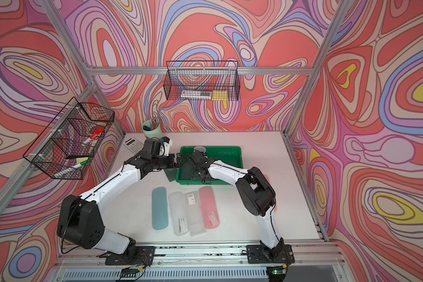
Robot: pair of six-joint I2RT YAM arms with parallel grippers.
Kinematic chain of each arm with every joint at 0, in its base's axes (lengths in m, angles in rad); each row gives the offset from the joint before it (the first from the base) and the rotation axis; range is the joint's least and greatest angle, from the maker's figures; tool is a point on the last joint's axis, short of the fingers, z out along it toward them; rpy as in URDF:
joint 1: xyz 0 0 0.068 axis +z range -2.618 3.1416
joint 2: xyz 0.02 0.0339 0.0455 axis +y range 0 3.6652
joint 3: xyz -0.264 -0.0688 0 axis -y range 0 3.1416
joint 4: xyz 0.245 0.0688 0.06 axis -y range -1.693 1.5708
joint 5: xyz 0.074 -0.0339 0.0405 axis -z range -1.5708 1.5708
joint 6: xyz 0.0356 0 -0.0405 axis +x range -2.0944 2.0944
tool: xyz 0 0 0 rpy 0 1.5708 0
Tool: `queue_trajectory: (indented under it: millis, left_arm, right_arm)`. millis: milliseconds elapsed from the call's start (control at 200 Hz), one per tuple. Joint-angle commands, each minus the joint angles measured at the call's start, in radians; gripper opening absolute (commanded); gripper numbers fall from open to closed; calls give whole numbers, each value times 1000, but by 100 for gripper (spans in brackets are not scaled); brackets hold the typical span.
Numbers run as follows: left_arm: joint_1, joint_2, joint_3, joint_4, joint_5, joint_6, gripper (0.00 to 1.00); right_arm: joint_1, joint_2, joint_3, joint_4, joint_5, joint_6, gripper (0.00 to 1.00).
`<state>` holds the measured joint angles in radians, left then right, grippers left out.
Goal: Put the pencil case into the storage box
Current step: Place the pencil case at the storage box.
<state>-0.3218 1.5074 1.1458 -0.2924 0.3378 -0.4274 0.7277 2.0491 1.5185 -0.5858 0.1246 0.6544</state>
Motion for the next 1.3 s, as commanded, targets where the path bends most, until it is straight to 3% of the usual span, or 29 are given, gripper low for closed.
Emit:
queue_trajectory:
  millis: [0,195,421,601,881,1137,1292]
  left_arm:
    - [3,-37,31,-34,6,8,99]
    - [4,-66,14,-55,-9,25,99]
    - [4,-65,0,-53,-1,4,99]
    - [4,-71,-14,-59,-17,-11,99]
    - [4,-95,-97,-45,-32,-45,99]
    - [4,-112,-153,-21,-28,-64,99]
    - [4,-105,-158,-22,-25,-73,99]
  right_arm:
    - [10,-16,8,-38,32,36,60]
    - [10,-15,-13,-32,46,53,62]
    - [10,26,14,-9,16,42,82]
    - [6,-15,-15,61,5,23,89]
    - [-65,-108,-121,150,-56,10,88]
    - [-116,-67,-134,184,-142,-45,79]
    - [-117,-4,-69,196,-198,-80,79]
